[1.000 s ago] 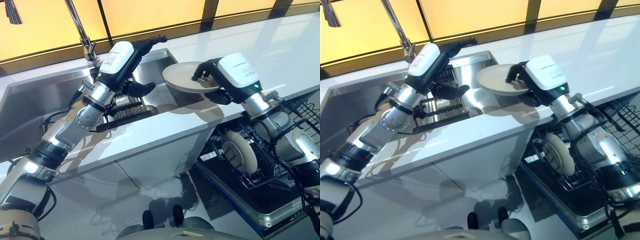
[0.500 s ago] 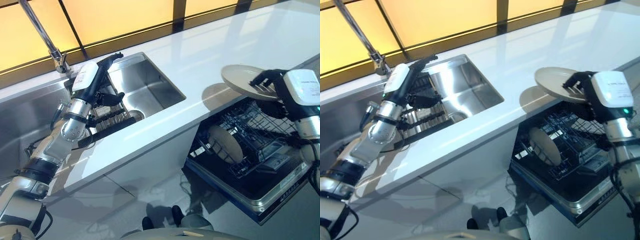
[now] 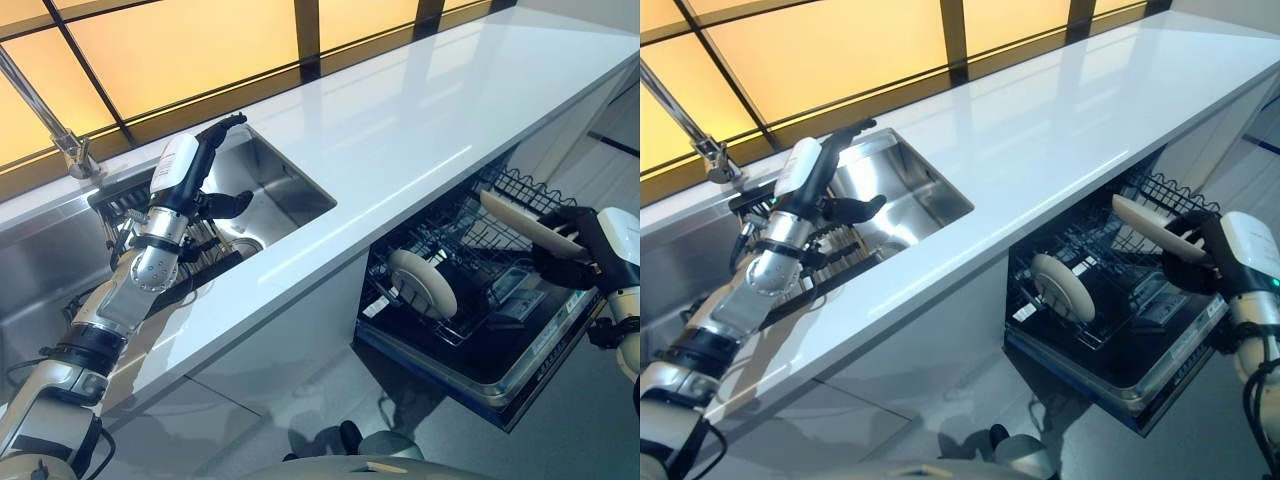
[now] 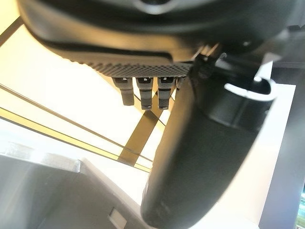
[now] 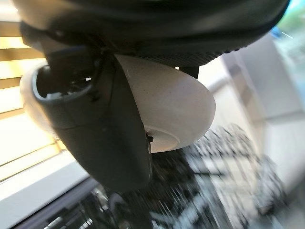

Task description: Pick up plates and place into dishwasher.

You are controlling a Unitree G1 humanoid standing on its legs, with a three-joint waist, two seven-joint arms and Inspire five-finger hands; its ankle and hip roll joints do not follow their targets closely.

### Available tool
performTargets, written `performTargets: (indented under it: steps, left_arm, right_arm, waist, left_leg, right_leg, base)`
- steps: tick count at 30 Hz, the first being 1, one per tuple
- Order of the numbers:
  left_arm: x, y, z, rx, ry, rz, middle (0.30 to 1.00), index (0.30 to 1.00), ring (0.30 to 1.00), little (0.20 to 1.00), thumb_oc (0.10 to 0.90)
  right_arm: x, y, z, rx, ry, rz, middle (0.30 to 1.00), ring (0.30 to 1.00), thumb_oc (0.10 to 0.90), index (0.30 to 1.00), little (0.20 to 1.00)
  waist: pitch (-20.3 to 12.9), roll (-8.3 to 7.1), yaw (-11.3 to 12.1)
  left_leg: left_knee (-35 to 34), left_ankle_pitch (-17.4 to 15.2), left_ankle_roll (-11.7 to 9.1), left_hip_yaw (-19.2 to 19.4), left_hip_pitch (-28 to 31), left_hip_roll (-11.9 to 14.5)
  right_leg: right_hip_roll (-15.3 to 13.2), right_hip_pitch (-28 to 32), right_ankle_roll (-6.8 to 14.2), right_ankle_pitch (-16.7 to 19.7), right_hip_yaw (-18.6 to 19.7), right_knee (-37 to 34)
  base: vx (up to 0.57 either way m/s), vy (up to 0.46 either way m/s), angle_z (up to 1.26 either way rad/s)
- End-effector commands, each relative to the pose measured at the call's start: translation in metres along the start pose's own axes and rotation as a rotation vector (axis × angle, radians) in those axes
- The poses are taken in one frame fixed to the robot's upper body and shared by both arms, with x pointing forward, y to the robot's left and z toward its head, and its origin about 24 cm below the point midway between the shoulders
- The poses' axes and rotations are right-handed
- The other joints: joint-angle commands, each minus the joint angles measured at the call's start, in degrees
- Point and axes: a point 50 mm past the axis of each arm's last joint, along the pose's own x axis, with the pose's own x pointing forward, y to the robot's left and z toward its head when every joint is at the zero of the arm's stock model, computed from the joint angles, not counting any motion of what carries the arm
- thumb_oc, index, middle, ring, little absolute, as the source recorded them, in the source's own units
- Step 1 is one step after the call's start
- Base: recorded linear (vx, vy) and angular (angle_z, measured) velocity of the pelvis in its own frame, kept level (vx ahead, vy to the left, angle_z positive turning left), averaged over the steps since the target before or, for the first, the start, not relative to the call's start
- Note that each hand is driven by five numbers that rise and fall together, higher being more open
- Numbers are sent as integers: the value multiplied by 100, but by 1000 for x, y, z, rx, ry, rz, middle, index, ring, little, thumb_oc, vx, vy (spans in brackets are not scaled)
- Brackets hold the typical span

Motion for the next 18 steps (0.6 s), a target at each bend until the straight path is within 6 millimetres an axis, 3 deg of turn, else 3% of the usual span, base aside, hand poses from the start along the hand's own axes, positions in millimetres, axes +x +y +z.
performTargets:
  steps: [1,6,18]
  left_arm:
    - [18,37,11,-21,-81,188,900,900,900,900,800]
    - [24,35,27,-56,-153,169,900,900,900,900,800]
    - [33,29,57,-82,-276,107,900,900,900,900,800]
  right_arm:
    - [14,-33,2,119,1,-86,300,300,100,300,200]
    - [19,12,-11,180,143,130,300,300,100,300,200]
    - [44,44,-20,107,308,169,300,300,100,300,200]
  waist:
    - [-736,-30,191]
    - [-703,-79,360]
    - [-680,-80,802]
  left_leg:
    - [40,-809,138,-187,91,-154]
    - [40,-775,134,-301,72,-164]
    - [40,-751,106,-577,33,-200]
  right_leg:
    - [264,196,221,-496,-268,32]
    - [233,214,181,-496,-428,32]
    - [175,275,146,-532,-706,32]
  base:
    - [-16,-35,1]
    - [-15,-40,4]
    - [-11,-37,12]
